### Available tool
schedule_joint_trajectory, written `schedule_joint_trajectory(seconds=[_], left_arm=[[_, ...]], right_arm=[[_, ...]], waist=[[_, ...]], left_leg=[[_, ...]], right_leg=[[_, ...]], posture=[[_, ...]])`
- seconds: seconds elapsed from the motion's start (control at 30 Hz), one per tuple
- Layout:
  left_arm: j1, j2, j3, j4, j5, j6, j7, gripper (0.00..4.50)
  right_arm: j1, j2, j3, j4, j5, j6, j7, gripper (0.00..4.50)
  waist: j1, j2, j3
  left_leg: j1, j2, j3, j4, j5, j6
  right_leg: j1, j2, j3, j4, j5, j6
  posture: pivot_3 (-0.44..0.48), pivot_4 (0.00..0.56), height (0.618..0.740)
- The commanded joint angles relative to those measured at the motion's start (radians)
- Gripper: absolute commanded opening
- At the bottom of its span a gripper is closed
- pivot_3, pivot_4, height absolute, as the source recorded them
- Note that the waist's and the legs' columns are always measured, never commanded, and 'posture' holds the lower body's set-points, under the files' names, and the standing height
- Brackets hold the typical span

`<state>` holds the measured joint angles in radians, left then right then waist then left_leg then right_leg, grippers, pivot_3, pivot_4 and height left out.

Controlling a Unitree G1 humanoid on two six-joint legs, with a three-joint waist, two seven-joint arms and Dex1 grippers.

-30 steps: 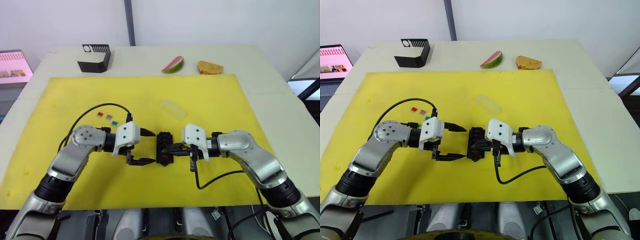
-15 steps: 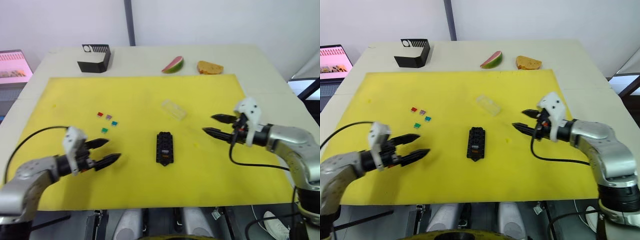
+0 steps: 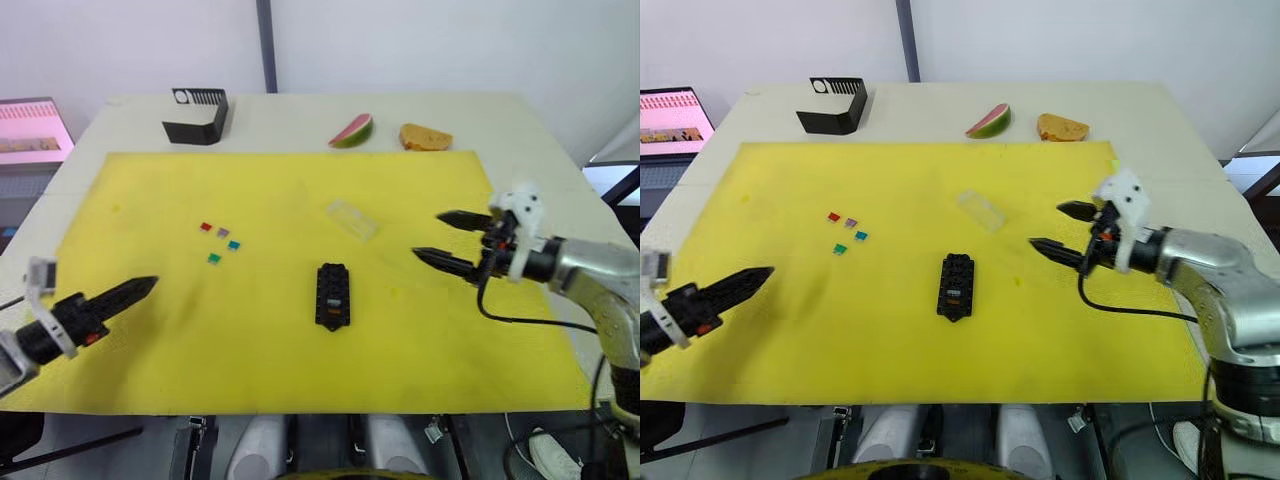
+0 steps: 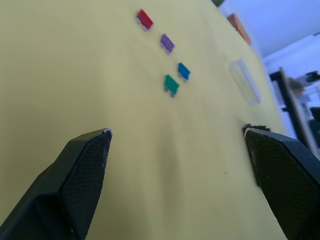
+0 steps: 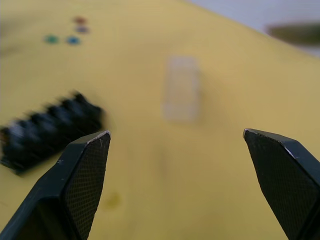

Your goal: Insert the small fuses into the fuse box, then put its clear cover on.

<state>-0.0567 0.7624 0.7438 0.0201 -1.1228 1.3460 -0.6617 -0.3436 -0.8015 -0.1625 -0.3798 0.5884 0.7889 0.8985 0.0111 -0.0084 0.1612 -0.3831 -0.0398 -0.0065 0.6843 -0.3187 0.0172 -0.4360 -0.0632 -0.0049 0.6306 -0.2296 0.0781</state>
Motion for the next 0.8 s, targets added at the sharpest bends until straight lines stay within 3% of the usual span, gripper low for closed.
schedule_joint_trajectory(seconds=[0.03,0.27,0.5,0.8], left_arm=[[-0.111,0.008,-0.014,0.079,-0.068,0.118,0.064,4.5],[-0.353,-0.07,-0.066,0.272,-0.032,0.246,0.183,4.5],[-0.423,-0.111,-0.114,0.366,0.048,0.219,0.213,4.5],[-0.441,-0.168,-0.135,0.428,0.124,0.13,0.196,4.5]], right_arm=[[-0.069,0.031,0.081,-0.062,0.057,0.004,0.043,4.48],[-0.223,0.196,0.28,-0.003,-0.009,-0.062,0.029,4.48],[-0.25,0.245,0.329,0.042,-0.066,-0.116,0.018,4.48],[-0.221,0.214,0.306,0.019,-0.078,-0.112,-0.003,4.48]], waist=[[-0.001,0.0,0.0],[-0.002,-0.001,-0.001],[0.0,-0.002,-0.001],[0.004,-0.001,-0.001]], left_leg=[[-0.001,0.0,0.0,0.0,0.0,0.0],[-0.002,-0.001,0.0,0.0,0.004,-0.008],[-0.006,-0.001,0.0,0.0,0.005,-0.01],[-0.005,-0.002,-0.001,0.0,0.006,-0.01]], right_leg=[[-0.001,0.0,0.0,0.0,0.0,0.0],[-0.003,0.0,0.0,0.002,0.0,0.0],[-0.007,0.0,0.0,0.002,0.0,0.0],[-0.006,-0.001,0.0,0.003,0.0,0.0]], posture=[[0.0,0.15,0.74],[0.0,0.15,0.74],[0.0,0.15,0.74],[0.0,0.15,0.74]])
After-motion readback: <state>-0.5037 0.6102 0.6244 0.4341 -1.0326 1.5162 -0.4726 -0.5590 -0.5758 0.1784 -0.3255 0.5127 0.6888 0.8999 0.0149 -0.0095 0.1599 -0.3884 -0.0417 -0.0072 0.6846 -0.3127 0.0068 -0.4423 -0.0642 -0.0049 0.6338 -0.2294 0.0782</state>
